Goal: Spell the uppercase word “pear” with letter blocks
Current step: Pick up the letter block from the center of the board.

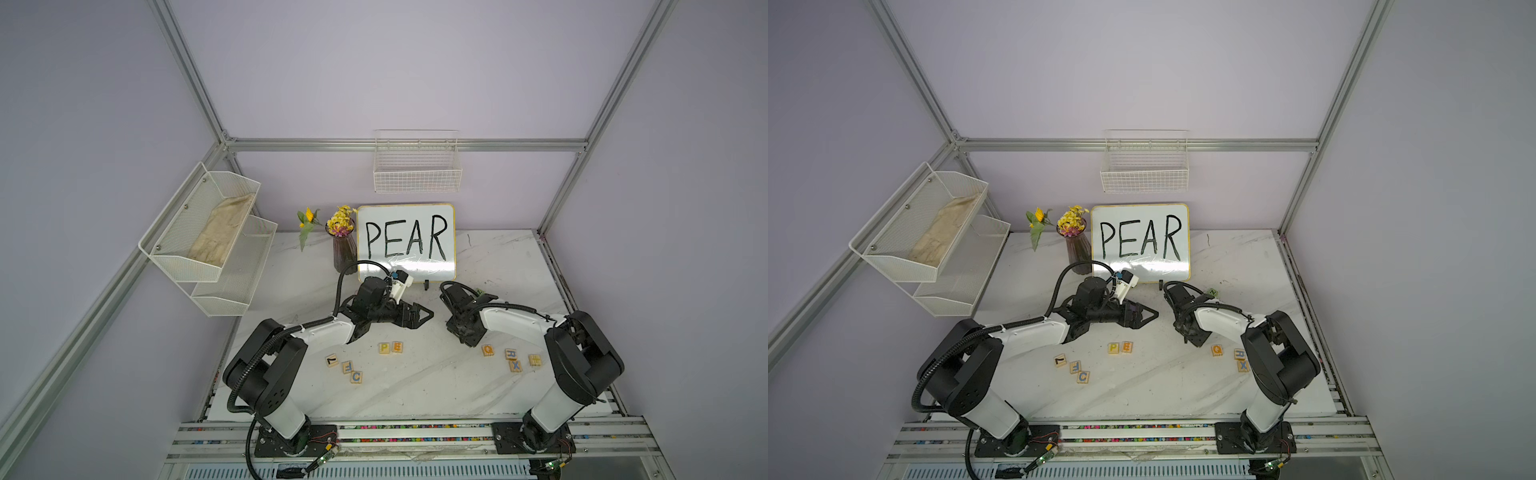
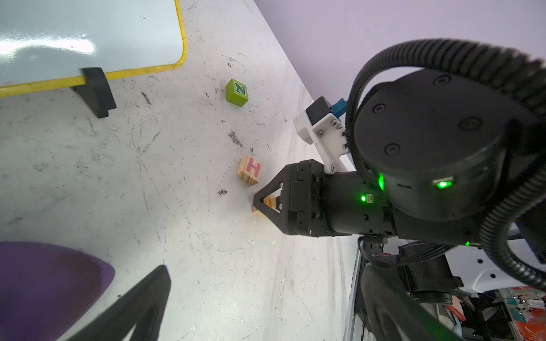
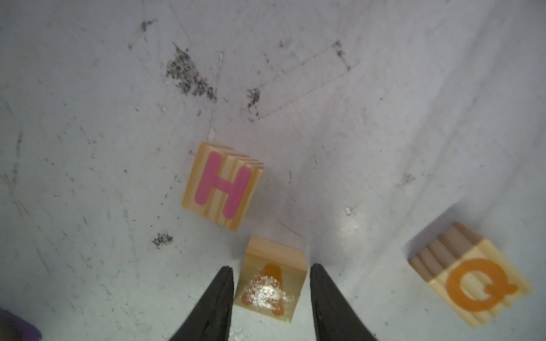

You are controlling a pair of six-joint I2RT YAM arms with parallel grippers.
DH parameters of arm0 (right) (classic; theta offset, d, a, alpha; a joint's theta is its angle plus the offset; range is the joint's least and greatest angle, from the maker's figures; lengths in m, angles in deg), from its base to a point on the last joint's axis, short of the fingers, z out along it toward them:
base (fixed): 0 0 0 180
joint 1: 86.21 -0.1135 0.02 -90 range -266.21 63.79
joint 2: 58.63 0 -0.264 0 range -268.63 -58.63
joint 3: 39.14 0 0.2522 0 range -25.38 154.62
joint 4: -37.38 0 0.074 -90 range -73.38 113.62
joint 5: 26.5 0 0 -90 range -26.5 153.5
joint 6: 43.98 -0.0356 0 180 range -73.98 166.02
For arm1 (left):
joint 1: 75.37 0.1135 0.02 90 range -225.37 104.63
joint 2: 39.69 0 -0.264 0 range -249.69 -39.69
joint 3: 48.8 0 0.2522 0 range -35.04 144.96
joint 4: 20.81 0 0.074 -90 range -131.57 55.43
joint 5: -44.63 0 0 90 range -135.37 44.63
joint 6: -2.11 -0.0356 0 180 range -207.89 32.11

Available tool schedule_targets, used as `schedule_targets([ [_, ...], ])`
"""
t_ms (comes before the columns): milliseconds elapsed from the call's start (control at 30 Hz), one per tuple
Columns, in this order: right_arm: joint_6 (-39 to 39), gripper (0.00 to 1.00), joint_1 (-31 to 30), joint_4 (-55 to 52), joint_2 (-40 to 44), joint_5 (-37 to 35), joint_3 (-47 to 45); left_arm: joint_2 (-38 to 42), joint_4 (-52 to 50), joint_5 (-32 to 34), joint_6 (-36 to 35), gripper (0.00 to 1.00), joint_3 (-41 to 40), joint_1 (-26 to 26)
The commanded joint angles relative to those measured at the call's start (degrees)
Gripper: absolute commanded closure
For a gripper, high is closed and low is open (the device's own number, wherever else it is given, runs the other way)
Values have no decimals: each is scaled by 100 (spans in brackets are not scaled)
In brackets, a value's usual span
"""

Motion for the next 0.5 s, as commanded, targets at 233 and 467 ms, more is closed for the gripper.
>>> schedule_targets([
  [233, -213, 58, 11, 71, -38, -109, -180, 90, 100, 3, -201, 0, 448, 1],
  [467, -179, 64, 9, -51, 113, -302, -158, 151, 51, 24, -244, 0, 449, 1],
])
